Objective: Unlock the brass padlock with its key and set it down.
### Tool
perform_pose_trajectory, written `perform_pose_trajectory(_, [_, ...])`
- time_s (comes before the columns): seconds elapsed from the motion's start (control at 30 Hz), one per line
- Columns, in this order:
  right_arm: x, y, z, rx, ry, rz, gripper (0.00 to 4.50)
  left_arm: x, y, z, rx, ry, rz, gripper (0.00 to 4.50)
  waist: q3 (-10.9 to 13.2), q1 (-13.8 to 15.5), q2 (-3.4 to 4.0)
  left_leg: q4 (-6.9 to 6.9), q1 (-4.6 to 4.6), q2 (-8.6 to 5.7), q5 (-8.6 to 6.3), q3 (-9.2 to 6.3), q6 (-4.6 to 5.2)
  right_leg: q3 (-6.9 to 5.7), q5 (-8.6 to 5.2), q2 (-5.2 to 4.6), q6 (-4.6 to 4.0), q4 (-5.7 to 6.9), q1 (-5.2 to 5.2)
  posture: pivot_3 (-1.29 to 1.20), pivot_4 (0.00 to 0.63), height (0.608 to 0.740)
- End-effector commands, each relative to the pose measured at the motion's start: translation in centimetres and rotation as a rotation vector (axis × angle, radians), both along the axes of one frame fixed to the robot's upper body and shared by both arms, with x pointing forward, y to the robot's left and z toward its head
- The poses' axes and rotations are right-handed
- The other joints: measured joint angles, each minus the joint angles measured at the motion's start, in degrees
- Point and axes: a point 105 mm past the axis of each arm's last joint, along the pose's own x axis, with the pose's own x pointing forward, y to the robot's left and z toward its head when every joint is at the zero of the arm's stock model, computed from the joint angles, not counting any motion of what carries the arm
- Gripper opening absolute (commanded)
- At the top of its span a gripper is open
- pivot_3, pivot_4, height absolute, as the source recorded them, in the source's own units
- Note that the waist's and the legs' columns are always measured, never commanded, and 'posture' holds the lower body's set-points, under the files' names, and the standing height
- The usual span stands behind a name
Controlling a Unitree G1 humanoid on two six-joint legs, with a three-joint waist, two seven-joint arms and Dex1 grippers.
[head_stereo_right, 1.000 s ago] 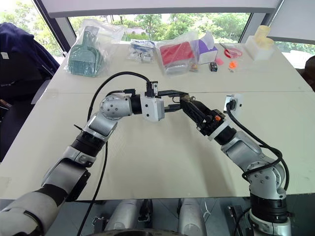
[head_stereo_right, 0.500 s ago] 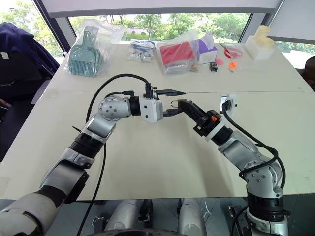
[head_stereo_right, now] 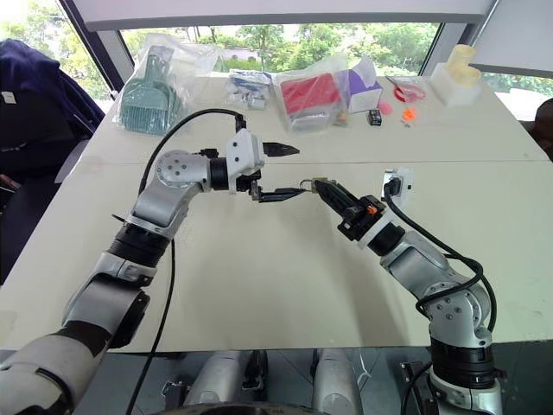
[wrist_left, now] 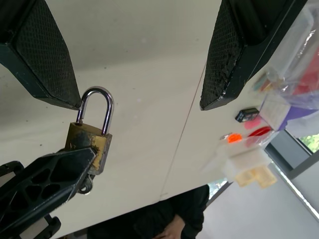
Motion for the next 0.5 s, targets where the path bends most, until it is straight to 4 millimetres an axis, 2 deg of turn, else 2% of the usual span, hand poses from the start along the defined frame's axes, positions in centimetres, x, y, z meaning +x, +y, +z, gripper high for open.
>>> perform_pose_trajectory(0.03, [-0.20,0.24,1.09,0.010,-0.046,0.001,0.00,0.14,-0.31,1.89,-0.043,-0.048,-0.003,3.88,0.0,0.0,0.00,0.01,0.00,-0.01,0.00,0.00,0.00,0.00,0.00,-0.01,0.00,-0.01,0.02,0.00,0.150,0.735])
perform_pose_trajectory(0.37, [-0.77,0.98,1.27,0.029,-0.048,0.031,0.00,0.49,-0.86,1.22,-0.015,-0.080,-0.004,3.88,0.0,-0.1,0.00,0.00,0.02,-0.01,0.00,-0.01,0.00,0.00,0.00,-0.01,0.00,-0.02,0.03,0.00,0.150,0.735])
perform_pose_trajectory(0.5, [-0.75,1.22,1.23,0.030,-0.047,0.034,0.00,0.06,-1.16,1.36,-0.024,-0.063,-0.035,3.88,0.0,-0.1,0.00,0.00,0.02,-0.01,0.00,-0.02,0.00,0.00,0.00,-0.01,-0.01,-0.02,0.03,0.00,0.150,0.735])
